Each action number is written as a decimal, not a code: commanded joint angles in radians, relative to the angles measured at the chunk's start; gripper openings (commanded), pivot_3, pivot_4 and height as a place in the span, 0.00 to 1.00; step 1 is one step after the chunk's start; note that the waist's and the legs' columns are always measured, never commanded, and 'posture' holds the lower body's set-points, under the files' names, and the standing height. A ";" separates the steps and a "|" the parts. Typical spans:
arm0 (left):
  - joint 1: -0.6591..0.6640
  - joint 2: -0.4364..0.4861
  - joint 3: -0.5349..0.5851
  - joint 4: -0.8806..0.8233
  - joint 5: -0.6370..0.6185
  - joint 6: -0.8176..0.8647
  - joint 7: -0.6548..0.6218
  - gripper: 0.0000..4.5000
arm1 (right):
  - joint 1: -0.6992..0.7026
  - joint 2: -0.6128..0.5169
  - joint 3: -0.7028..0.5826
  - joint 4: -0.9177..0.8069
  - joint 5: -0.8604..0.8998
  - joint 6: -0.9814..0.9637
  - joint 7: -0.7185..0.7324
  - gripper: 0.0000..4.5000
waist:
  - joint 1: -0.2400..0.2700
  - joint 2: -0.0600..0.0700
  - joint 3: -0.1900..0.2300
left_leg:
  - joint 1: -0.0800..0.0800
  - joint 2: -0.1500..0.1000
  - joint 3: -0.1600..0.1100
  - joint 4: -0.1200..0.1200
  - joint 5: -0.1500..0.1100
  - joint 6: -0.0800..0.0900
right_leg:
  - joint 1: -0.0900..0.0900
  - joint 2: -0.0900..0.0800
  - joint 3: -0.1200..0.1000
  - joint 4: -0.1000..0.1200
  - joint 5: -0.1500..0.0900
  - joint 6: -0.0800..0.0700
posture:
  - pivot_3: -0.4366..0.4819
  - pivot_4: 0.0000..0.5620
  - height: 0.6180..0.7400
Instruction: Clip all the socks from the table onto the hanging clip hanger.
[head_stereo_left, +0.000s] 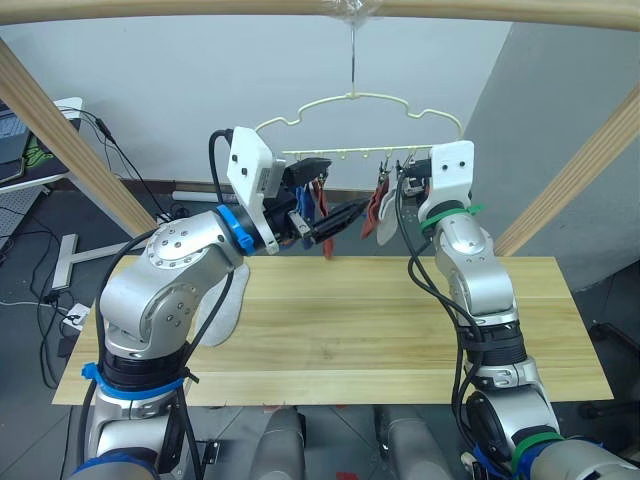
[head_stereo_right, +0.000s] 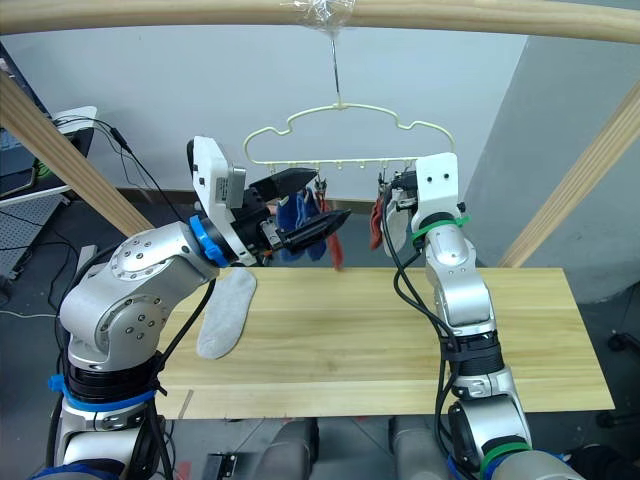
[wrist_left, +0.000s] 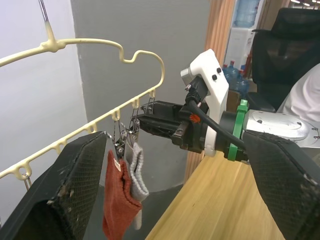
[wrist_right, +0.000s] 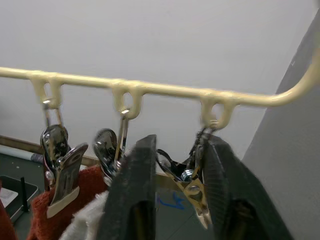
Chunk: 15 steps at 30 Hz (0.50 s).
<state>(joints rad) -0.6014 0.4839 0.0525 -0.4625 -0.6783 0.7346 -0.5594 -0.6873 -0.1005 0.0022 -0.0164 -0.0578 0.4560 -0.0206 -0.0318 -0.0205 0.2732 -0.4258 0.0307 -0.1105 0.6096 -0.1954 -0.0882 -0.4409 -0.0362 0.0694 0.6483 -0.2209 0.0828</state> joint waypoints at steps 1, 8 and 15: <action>-0.018 -0.003 0.007 -0.044 -0.022 -0.006 0.000 1.00 | -0.019 -0.004 -0.008 -0.023 -0.001 -0.028 0.001 0.05 | 0.000 0.000 0.000 | 0.000 0.000 0.000 0.000 0.000 0.000 | 0.000 0.000 0.000 0.000 0.000 0.000 | 0.59 0.47 1.00; 0.038 0.003 -0.003 -0.041 -0.005 -0.015 0.002 1.00 | -0.005 -0.018 -0.016 -0.042 0.010 -0.016 0.019 0.00 | 0.000 0.000 0.000 | 0.000 0.000 0.000 0.000 0.000 0.000 | 0.000 0.000 0.000 0.000 0.000 0.000 | 0.59 0.47 1.00; 0.290 -0.024 -0.039 0.103 0.210 -0.153 0.090 1.00 | -0.023 -0.103 -0.063 -0.067 0.106 0.135 0.155 0.00 | 0.000 0.000 0.000 | 0.001 0.000 0.000 0.000 0.000 0.000 | 0.000 0.000 0.000 0.000 0.000 0.000 | 0.55 0.48 1.00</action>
<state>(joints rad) -0.3258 0.4674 0.0059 -0.3677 -0.5075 0.6295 -0.4944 -0.6971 -0.1898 -0.0324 -0.0408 0.0202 0.5456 0.1038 -0.0317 -0.0204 0.2732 -0.4248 0.0307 -0.1101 0.6099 -0.1954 -0.0880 -0.4403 -0.0362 0.0699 0.6486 -0.2210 0.0827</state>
